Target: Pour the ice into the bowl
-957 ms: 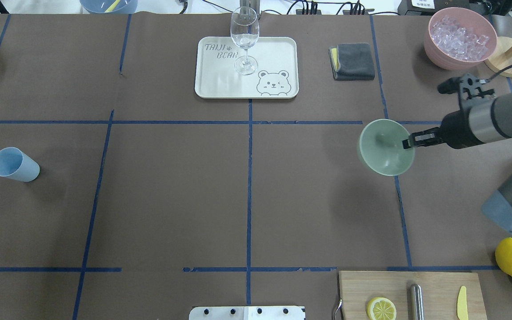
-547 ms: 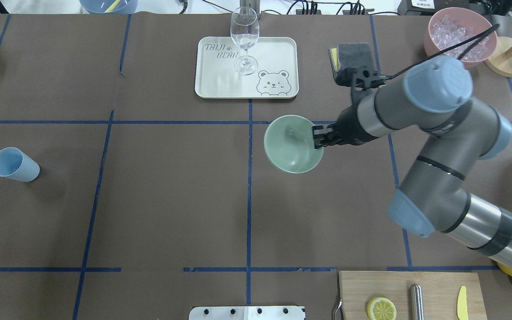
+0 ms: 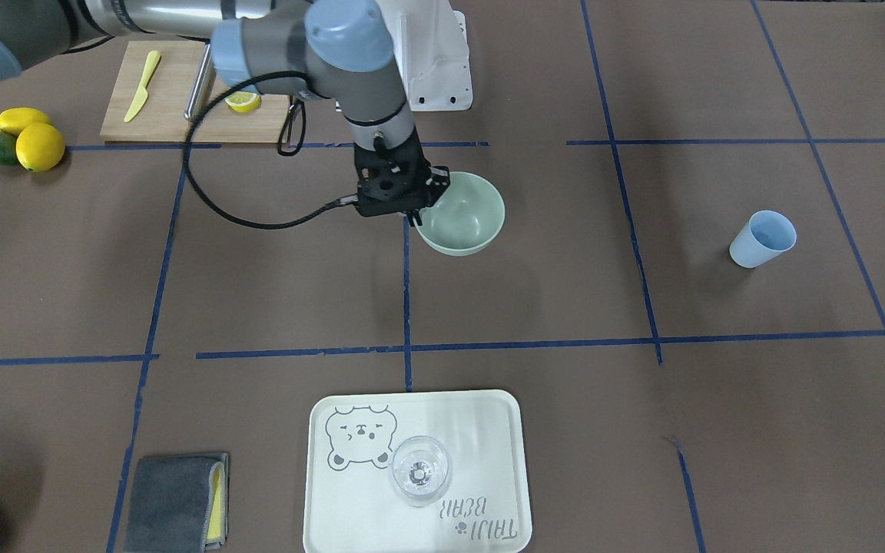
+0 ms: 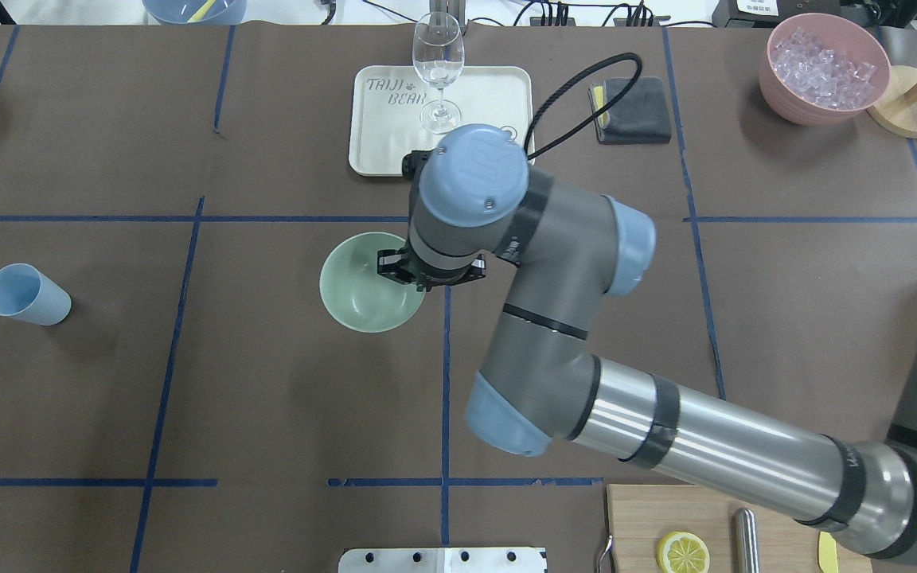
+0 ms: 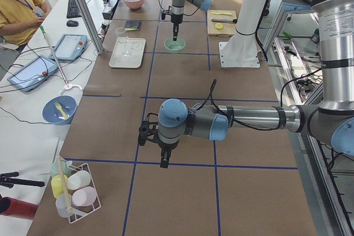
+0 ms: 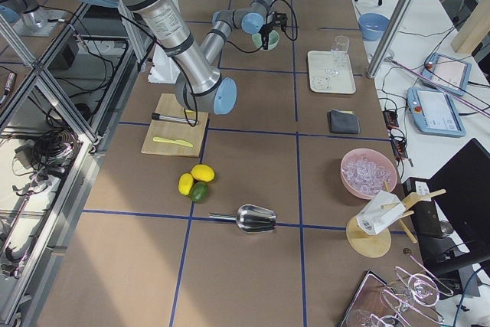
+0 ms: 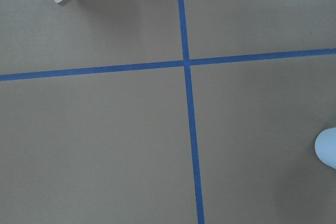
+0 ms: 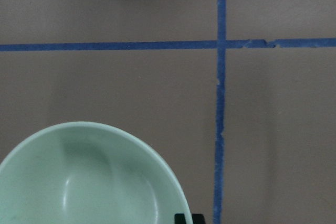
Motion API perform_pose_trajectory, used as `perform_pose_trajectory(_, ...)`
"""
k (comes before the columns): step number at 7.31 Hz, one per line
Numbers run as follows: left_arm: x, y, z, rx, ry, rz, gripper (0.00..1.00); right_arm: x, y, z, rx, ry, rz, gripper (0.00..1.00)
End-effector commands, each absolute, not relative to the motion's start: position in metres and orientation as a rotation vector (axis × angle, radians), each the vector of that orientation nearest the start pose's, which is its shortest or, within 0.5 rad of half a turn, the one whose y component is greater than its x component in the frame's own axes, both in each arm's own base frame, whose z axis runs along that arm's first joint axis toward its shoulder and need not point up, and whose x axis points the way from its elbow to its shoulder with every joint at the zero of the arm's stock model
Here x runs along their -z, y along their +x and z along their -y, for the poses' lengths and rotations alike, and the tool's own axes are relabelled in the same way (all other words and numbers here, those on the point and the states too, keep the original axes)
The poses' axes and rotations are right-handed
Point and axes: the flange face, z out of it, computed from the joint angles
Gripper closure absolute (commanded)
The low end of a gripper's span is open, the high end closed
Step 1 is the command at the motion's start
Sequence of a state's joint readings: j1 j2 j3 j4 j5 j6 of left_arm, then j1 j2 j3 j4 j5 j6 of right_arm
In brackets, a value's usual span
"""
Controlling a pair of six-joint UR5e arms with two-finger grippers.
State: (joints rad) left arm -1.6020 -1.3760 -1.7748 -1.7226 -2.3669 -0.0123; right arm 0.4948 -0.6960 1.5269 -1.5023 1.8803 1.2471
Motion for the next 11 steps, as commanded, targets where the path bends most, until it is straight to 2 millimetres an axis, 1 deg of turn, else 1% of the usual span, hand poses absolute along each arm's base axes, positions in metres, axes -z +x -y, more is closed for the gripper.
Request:
perform_pose_trajectory(1, -0.629, -0.076, 0.417, -0.021, 0.159, -0.793, 0.00, -0.142, -0.629, 0.426, -0.001, 0.065, 0.908, 1.00)
perform_pose_trajectory(2, -0.629, -0.075, 0.417, -0.023, 0.158, -0.793, 0.00, -0.163, -0.634, 0.420, 0.009, 0.053, 0.888, 1.00)
perform_pose_trajectory(3, -0.629, -0.076, 0.417, -0.021, 0.159, -0.793, 0.00, -0.163, -0.637, 0.417, 0.008, 0.066, 0.883, 1.00)
perform_pose_trajectory(5, -0.629, -0.075, 0.417, -0.023, 0.158, -0.793, 0.00, -0.156, -0.639, 0.417, -0.003, 0.098, 0.912, 1.00)
perform_pose_trajectory(6, -0.629, -0.076, 0.417, -0.021, 0.159, -0.793, 0.00, -0.158, -0.641, 0.418, -0.010, 0.095, 0.909, 1.00)
perform_pose_trajectory(7, -0.629, -0.076, 0.417, -0.021, 0.159, -0.793, 0.00, -0.158, -0.643, 0.416, -0.008, 0.099, 0.914, 0.69)
perform_pose_trajectory(8, -0.629, -0.075, 0.417, -0.023, 0.158, -0.793, 0.00, -0.155, -0.647, 0.413, -0.034, 0.148, 0.918, 0.01)
perform_pose_trajectory(9, -0.629, -0.075, 0.417, -0.023, 0.158, -0.793, 0.00, -0.149, -0.645, 0.415, -0.053, 0.169, 0.933, 0.00)
perform_pose_trajectory(10, -0.630, -0.075, 0.417, -0.022, 0.155, -0.791, 0.00, -0.137, -0.636, 0.421, -0.062, 0.179, 0.945, 0.00)
perform_pose_trajectory(11, -0.628, -0.075, 0.418, -0.025, 0.164, -0.787, 0.00, -0.131, -0.609, 0.448, -0.081, 0.181, 0.939, 0.00)
